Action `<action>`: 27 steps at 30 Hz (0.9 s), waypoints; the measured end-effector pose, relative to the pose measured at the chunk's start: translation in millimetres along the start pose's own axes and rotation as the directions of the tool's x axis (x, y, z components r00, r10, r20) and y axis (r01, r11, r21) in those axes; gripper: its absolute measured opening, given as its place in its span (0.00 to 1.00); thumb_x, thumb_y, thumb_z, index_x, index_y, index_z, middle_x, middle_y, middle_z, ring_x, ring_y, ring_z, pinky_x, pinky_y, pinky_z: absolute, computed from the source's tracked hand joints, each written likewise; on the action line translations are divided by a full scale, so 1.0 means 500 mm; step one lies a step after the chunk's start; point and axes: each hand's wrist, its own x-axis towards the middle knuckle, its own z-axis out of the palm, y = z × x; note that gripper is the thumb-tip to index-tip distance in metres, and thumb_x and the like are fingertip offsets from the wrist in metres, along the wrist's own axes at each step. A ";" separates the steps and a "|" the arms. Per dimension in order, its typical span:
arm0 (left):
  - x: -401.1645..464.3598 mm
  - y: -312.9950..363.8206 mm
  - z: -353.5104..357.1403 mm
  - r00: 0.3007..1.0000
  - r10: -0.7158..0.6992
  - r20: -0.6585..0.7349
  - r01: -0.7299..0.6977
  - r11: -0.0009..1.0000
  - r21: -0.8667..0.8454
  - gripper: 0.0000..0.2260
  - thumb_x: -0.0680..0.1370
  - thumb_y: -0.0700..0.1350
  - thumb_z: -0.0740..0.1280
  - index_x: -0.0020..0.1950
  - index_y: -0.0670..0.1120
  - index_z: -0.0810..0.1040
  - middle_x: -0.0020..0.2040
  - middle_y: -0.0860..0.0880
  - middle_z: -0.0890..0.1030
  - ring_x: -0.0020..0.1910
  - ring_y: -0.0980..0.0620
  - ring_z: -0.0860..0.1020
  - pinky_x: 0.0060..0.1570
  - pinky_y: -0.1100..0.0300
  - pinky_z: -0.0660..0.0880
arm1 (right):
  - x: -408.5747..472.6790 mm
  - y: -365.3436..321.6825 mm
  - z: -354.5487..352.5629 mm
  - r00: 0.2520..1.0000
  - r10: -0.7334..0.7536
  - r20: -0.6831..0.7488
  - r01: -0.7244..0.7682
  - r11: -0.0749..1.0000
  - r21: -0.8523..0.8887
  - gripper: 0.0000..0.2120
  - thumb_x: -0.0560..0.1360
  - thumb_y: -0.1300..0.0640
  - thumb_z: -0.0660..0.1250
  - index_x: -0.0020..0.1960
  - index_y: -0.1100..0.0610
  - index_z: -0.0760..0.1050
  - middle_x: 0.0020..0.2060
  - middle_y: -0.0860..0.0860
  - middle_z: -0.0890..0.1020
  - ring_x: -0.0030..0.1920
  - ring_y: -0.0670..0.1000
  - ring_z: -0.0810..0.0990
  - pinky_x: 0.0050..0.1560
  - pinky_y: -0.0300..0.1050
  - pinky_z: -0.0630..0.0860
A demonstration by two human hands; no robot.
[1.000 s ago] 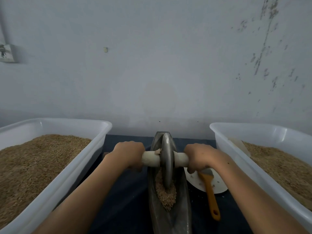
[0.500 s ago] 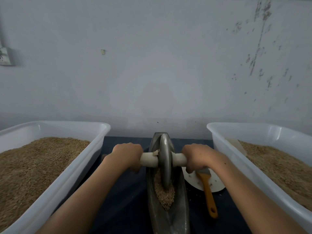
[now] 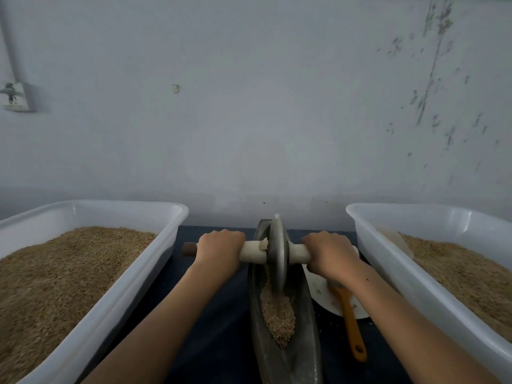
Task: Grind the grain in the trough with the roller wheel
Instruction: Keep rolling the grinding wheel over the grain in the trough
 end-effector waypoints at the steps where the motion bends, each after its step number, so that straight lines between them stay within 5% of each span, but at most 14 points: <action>1: 0.000 -0.001 -0.002 1.000 0.005 0.020 -0.005 1.000 0.001 0.11 0.77 0.46 0.64 0.59 0.48 0.72 0.55 0.48 0.77 0.53 0.47 0.76 0.45 0.57 0.67 | -0.001 0.000 -0.002 1.000 -0.005 0.012 0.006 1.000 -0.004 0.14 0.74 0.57 0.66 0.59 0.53 0.75 0.51 0.52 0.81 0.50 0.53 0.79 0.43 0.44 0.67; 9: -0.010 -0.014 -0.026 0.922 0.069 0.382 -0.049 0.997 -0.061 0.22 0.70 0.47 0.73 0.62 0.47 0.73 0.54 0.48 0.79 0.51 0.48 0.77 0.48 0.55 0.71 | -0.020 0.010 -0.035 0.911 -0.066 0.406 0.026 0.994 0.102 0.18 0.71 0.57 0.72 0.59 0.58 0.75 0.49 0.54 0.82 0.43 0.51 0.80 0.35 0.39 0.73; 13: -0.008 -0.010 -0.020 0.950 0.040 0.309 -0.035 0.999 -0.022 0.21 0.71 0.49 0.72 0.62 0.47 0.73 0.52 0.49 0.79 0.46 0.51 0.75 0.45 0.57 0.69 | -0.017 0.007 -0.031 0.934 -0.055 0.353 0.030 0.997 0.077 0.17 0.71 0.56 0.71 0.59 0.57 0.76 0.49 0.53 0.82 0.46 0.51 0.82 0.40 0.41 0.75; 21: 0.002 -0.006 0.006 0.999 0.019 -0.042 -0.019 1.000 0.012 0.13 0.75 0.50 0.66 0.59 0.50 0.73 0.52 0.50 0.79 0.51 0.49 0.77 0.44 0.58 0.66 | -0.002 0.002 0.002 0.999 -0.026 -0.039 0.025 1.000 -0.007 0.12 0.75 0.57 0.65 0.58 0.52 0.74 0.52 0.51 0.81 0.51 0.53 0.79 0.44 0.44 0.68; 27: 0.001 -0.024 -0.013 0.970 0.100 0.221 -0.103 0.995 0.003 0.18 0.73 0.50 0.69 0.61 0.49 0.74 0.54 0.49 0.79 0.52 0.49 0.77 0.45 0.57 0.69 | -0.008 0.011 -0.017 0.962 -0.052 0.266 0.044 0.998 0.035 0.18 0.71 0.56 0.71 0.61 0.55 0.74 0.49 0.52 0.80 0.46 0.51 0.79 0.41 0.43 0.72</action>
